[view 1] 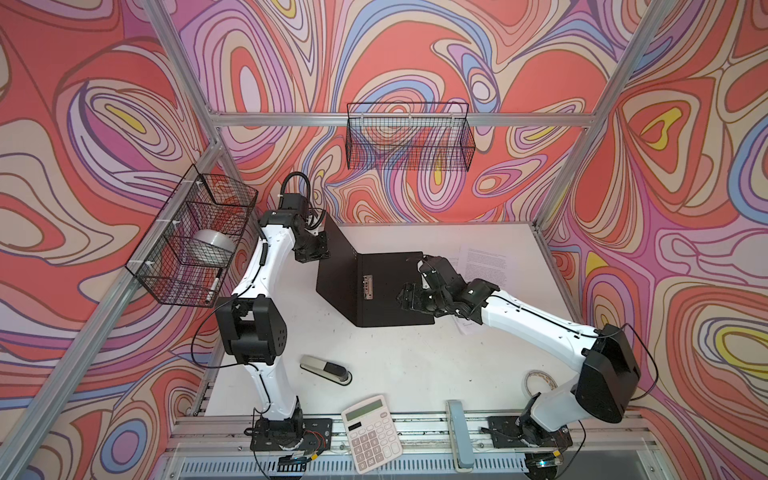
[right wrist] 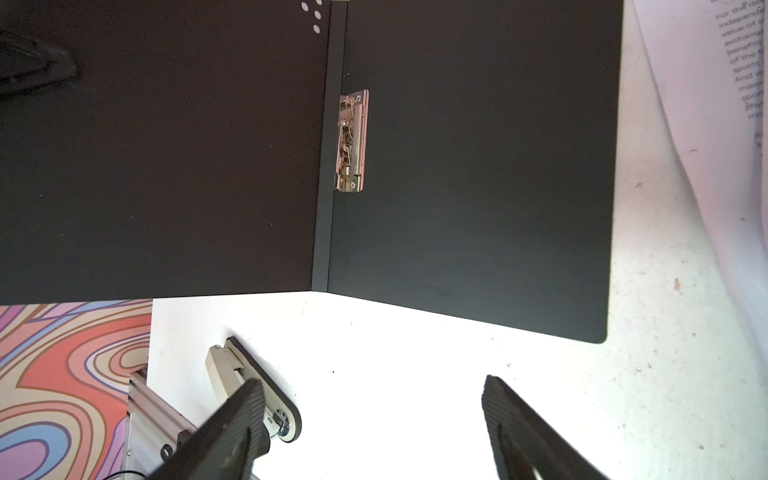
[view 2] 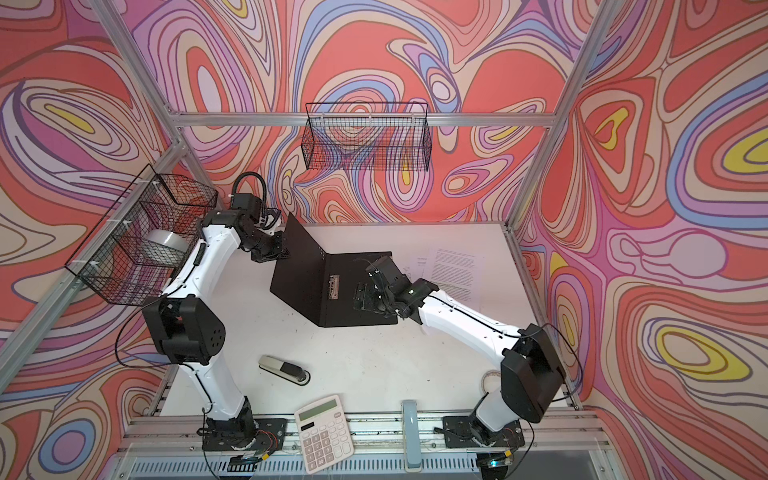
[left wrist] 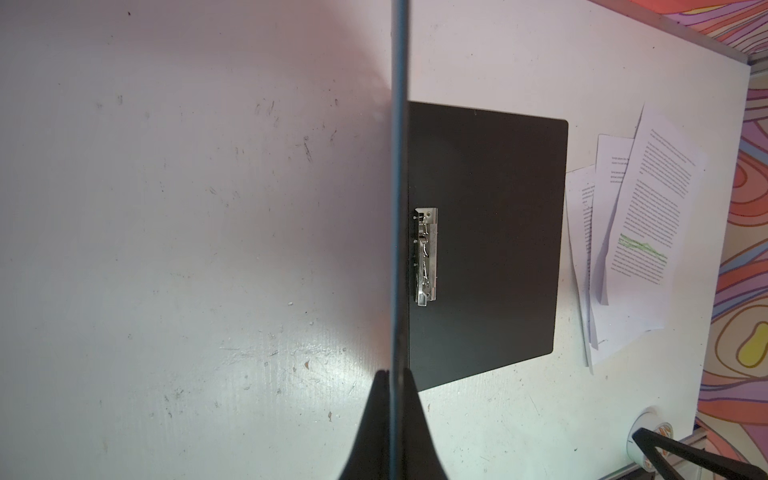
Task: Put the files into the folder
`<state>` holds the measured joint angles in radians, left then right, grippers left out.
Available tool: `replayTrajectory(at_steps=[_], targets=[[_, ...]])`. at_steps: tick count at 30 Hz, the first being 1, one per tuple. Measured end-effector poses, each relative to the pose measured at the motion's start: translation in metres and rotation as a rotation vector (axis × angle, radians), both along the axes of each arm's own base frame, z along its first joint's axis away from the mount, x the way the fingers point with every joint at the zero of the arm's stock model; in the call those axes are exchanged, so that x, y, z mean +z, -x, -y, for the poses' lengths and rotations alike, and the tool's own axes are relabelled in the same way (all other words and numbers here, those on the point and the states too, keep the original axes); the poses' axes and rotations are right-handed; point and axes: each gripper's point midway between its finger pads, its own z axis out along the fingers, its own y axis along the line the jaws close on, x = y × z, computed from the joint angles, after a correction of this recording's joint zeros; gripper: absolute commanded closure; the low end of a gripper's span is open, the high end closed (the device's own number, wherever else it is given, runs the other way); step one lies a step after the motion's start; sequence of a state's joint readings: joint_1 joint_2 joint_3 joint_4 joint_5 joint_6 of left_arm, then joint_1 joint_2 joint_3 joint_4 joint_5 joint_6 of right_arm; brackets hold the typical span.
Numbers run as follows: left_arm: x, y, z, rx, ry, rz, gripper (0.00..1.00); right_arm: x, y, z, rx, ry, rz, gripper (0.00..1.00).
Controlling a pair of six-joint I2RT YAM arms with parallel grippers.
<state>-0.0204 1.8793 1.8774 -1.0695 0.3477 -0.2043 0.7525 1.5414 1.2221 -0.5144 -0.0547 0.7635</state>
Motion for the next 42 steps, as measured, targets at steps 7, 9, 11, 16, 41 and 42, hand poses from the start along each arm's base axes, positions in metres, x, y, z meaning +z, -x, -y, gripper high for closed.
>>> replayTrajectory(at_steps=[7,9,11,16,41,42], targets=[[-0.001,-0.001,-0.016,-0.009,-0.030,0.011,0.77,-0.012,-0.011,-0.008,0.017,0.052,-0.010,0.17],[-0.001,-0.001,-0.019,-0.010,-0.038,0.014,0.75,-0.018,-0.014,-0.009,0.025,0.069,-0.016,0.17],[-0.002,-0.001,-0.023,-0.010,-0.043,0.015,0.71,-0.025,-0.017,-0.012,0.033,0.083,-0.021,0.17],[-0.005,0.000,-0.030,-0.010,-0.050,0.007,0.60,-0.040,-0.026,-0.022,0.057,0.108,-0.030,0.17],[-0.012,0.004,-0.051,-0.010,-0.077,-0.005,0.36,-0.115,-0.060,-0.070,0.131,0.072,-0.123,0.20],[-0.013,0.005,-0.053,-0.007,-0.077,-0.008,0.39,-0.114,-0.062,-0.073,0.135,0.063,-0.122,0.21]])
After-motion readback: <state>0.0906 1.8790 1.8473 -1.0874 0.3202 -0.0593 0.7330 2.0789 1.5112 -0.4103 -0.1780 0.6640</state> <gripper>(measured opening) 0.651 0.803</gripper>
